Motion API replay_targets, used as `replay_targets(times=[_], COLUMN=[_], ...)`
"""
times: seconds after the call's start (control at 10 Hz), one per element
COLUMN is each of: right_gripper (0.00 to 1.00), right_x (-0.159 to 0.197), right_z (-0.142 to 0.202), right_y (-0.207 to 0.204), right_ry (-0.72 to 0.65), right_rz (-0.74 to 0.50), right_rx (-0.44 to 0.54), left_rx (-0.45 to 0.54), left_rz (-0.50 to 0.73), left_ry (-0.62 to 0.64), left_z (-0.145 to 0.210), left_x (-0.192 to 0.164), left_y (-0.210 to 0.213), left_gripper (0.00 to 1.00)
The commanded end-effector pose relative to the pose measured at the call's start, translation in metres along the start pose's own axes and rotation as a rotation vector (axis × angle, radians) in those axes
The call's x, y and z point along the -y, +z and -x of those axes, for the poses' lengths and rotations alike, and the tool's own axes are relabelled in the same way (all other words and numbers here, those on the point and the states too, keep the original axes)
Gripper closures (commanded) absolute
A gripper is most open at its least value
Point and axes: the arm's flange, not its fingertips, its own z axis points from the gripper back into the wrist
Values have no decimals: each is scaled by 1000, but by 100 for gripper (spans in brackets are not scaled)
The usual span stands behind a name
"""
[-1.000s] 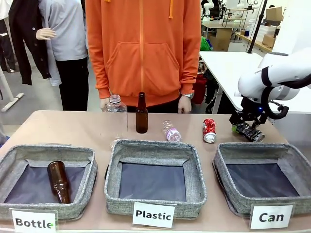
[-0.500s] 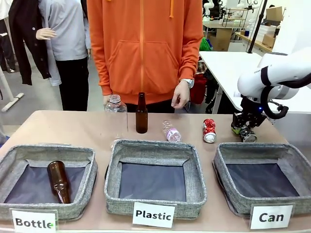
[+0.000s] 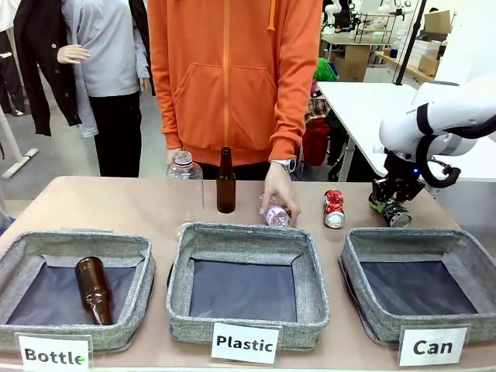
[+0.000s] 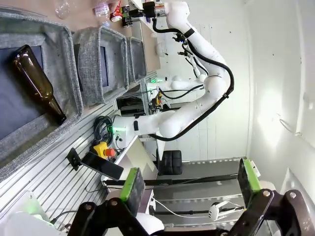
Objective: Sort the can waste into the basket.
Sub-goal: Pick up the can waste from the table and place it in the right Fabric basket.
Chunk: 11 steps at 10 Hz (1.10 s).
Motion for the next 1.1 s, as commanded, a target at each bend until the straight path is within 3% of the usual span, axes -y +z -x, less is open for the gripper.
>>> replay_targets(times=[0.0, 0.2, 0.4, 0.7, 0.9, 1.0], right_gripper=[100, 100, 100, 100, 100, 100], right_x=[10, 25, 28, 15, 6, 6], right_z=[18, 73, 147, 229, 264, 272], right_y=[56, 134, 177, 174, 167, 165], right_ry=[13, 60, 320, 820, 1099, 1172], right_rz=[-21, -113, -204, -309, -278, -252], right_rx=[72, 62, 62, 3, 36, 61], left_rx=[1, 1, 1, 1, 1, 1], left_rz=[14, 14, 14, 14, 14, 14], left_ry=[-17, -17, -17, -17, -17, -17], left_z=[-1, -1, -1, -1, -1, -1], left_x=[3, 3, 3, 3, 3, 3], left_y=[2, 2, 2, 2, 2, 2], left_gripper=[0, 0, 0, 0, 0, 0])
